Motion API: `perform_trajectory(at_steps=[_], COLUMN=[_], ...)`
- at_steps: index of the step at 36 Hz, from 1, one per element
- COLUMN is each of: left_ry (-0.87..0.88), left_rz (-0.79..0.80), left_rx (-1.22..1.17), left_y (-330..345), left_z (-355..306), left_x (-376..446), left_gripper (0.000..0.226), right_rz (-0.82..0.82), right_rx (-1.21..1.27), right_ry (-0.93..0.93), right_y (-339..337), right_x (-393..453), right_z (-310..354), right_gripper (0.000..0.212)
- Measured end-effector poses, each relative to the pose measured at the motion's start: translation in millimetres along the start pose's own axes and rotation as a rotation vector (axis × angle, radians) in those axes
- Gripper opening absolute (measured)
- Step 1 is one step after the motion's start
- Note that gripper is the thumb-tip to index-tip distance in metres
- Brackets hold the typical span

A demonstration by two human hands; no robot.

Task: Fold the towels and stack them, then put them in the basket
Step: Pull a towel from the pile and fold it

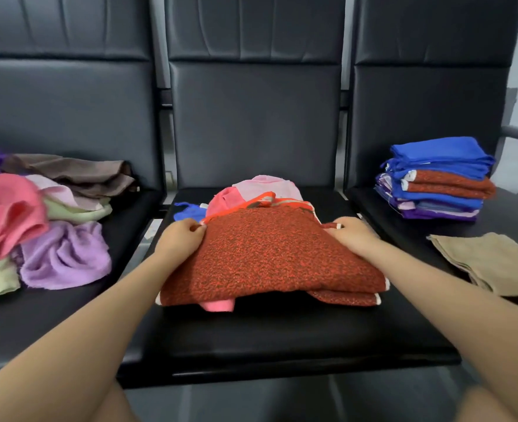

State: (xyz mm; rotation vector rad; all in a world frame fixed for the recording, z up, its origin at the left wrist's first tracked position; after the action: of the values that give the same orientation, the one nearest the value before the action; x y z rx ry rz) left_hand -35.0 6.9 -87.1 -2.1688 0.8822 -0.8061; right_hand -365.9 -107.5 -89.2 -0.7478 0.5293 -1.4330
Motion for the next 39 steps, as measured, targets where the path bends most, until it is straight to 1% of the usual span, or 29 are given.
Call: perform_trajectory(at_steps=[3,6,9,14,17,20,23,24,27,30,32,34,37,38,39], left_ry=[-0.002,-0.019,-0.026,0.007,-0.059,-0.108,-0.088,-0.082,-0.088,-0.147,-0.23,-0.301,-0.28,-0.27,-0.266], left_rz=[-0.034,-0.05,-0.029,0.0,0.007,0.033,0.09,0.104,0.102,0.131,0.157,0.148,0.106,0.1,0.099], left_rx=[0.011,0.004,-0.012,-0.05,-0.092,-0.077,0.048,0.075,0.091,0.071,-0.043,-0.225,-0.43,-0.494,-0.564], left_y=[0.1,-0.1,-1.2,-7.1,-11.9,-19.7,-23.5,-24.4,-28.5,-33.7,-34.7,-39.6,-47.9,-50.6,-52.9], left_z=[1.3,1.7,3.0,-1.9,2.9,9.7,11.3,11.2,13.5,17.2,21.4,24.5,25.4,22.7,18.7], left_x=[1.6,2.8,2.8,-4.1,-10.1,-16.8,-27.6,-32.3,-42.2,-52.6,-57.9,-62.0,-60.4,-61.4,-63.5], left_gripper=[0.027,0.024,0.024,0.022,0.031,0.043,0.048,0.047,0.048,0.054,0.052,0.045,0.026,0.016,0.01], right_rz=[-0.015,-0.041,-0.069,-0.06,-0.012,0.044,0.073,0.077,0.071,0.068,0.045,-0.008,-0.104,-0.125,-0.136], right_rx=[-0.01,-0.146,-0.262,-0.245,-0.205,-0.294,-0.426,-0.433,-0.413,-0.364,-0.254,-0.041,0.237,0.312,0.373], right_ry=[-0.029,-0.049,-0.072,-0.03,0.031,0.072,0.088,0.099,0.126,0.16,0.193,0.217,0.229,0.237,0.258], right_y=[0.5,0.0,-4.0,-14.4,-20.1,-26.8,-30.8,-30.8,-31.4,-31.3,-31.5,-33.0,-42.3,-45.8,-48.3], right_x=[0.5,0.5,0.7,-8.6,-13.5,-25.2,-35.5,-39.0,-48.5,-57.4,-61.8,-61.5,-59.7,-60.3,-61.6], right_z=[2.7,0.4,-1.8,-4.1,-9.6,-13.1,-19.2,-20.9,-22.5,-22.8,-22.8,-22.4,-16.8,-14.5,-13.4], right_gripper=[0.025,0.035,0.046,0.059,0.05,0.058,0.073,0.076,0.077,0.086,0.082,0.07,0.044,0.038,0.039])
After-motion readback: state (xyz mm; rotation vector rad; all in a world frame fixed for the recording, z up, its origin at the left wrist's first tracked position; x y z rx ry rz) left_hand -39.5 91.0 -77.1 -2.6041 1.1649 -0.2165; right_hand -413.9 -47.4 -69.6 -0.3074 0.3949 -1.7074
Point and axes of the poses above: each hand's wrist, its own x-axis towards the middle knuckle, its own y-axis out of the palm, z = x × y, the point moved 7 cm from there along x, towards the middle knuckle, and after that the axes turned 11 degrees about -z, right-handed, at the moved point
